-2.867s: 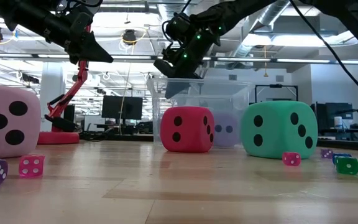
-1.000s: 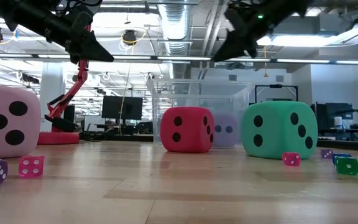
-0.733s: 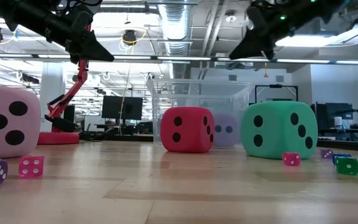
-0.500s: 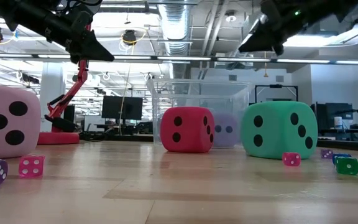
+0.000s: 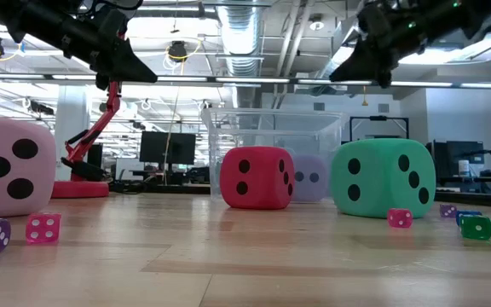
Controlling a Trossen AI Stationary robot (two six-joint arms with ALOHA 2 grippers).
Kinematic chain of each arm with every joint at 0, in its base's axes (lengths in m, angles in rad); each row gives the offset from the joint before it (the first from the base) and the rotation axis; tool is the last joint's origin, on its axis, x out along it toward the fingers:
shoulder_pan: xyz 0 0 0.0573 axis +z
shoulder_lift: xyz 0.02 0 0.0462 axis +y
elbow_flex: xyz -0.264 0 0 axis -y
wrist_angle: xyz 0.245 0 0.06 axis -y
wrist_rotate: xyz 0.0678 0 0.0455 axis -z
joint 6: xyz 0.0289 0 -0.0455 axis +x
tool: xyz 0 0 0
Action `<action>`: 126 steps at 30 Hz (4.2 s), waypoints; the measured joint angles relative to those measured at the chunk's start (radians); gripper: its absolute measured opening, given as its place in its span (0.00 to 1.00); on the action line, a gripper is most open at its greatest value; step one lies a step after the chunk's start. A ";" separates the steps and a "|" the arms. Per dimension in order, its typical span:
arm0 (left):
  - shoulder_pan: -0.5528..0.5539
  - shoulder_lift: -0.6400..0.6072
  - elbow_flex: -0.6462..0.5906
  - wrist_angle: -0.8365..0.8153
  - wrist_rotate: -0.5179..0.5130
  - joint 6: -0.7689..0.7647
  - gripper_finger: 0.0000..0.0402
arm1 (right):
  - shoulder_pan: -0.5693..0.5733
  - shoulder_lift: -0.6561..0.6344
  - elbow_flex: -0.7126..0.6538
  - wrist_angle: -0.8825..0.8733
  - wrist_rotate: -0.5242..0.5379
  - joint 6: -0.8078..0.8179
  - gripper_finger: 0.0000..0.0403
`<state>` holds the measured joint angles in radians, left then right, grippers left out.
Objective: Pick & Place Dice
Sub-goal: Move the transparent bin
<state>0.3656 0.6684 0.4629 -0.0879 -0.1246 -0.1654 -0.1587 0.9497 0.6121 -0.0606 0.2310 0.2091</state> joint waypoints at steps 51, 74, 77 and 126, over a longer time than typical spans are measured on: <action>0.000 0.000 0.000 -0.010 -0.001 0.003 0.00 | 0.258 0.650 0.361 0.097 0.155 0.184 0.00; 0.000 0.000 0.000 -0.033 -0.001 -0.002 0.00 | 0.231 0.660 0.427 0.098 0.087 0.150 0.00; -0.001 0.007 -0.004 -0.051 -0.001 -0.052 0.00 | 0.228 0.554 0.434 -0.032 0.178 0.122 0.00; 0.180 0.701 -0.003 0.609 0.026 -0.060 0.00 | -0.226 0.479 0.433 -0.468 -0.182 -0.159 0.00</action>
<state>0.5461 1.3697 0.4595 0.5210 -0.0983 -0.2253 -0.3852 1.4288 1.0451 -0.5288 0.0494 0.0505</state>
